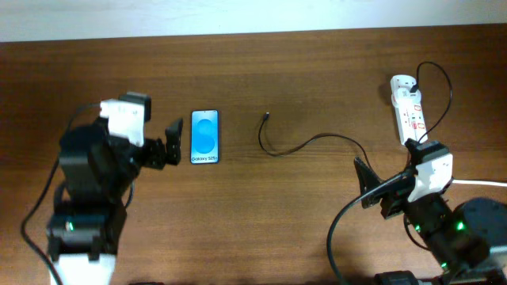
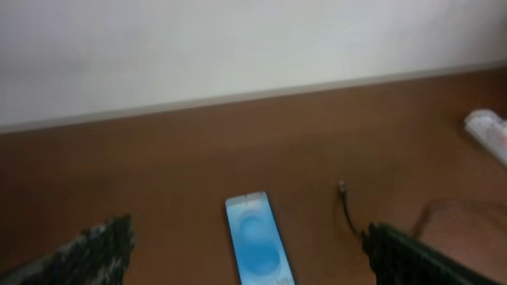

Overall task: Plug charger to phone and switch on socket
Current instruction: 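Move the left gripper over the blue phone, right arm toward cable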

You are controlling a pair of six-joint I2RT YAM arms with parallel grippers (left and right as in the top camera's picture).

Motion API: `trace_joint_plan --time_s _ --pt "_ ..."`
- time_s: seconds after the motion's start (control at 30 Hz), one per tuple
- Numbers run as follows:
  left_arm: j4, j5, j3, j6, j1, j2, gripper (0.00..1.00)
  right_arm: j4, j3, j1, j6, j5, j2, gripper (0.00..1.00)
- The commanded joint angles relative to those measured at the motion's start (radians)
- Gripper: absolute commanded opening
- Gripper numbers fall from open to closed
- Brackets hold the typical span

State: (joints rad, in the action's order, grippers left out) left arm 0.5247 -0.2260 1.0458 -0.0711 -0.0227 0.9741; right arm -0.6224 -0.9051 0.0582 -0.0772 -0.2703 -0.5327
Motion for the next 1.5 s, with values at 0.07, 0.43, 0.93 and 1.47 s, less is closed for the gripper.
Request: trace_joint_plan --time_s 0.07,0.43,0.93,1.47 --pt "0.261 -0.033 0.344 -0.013 0.003 0.281 0.99 -0.149 -0.215 0.007 0.006 -0.14 -0.185 0.98" --pt "0.46 -0.058 0.55 -0.012 0.003 0.547 0.99 -0.49 -0.537 0.007 0.006 -0.149 -0.5 0.98" --pt "0.509 -0.034 0.592 0.09 -0.012 0.604 0.99 -0.552 -0.537 0.007 0.006 -0.177 -0.679 0.98" --pt "0.933 0.241 1.254 0.247 -0.167 1.176 0.99 -0.557 -0.537 0.007 0.006 -0.22 -0.704 0.98"
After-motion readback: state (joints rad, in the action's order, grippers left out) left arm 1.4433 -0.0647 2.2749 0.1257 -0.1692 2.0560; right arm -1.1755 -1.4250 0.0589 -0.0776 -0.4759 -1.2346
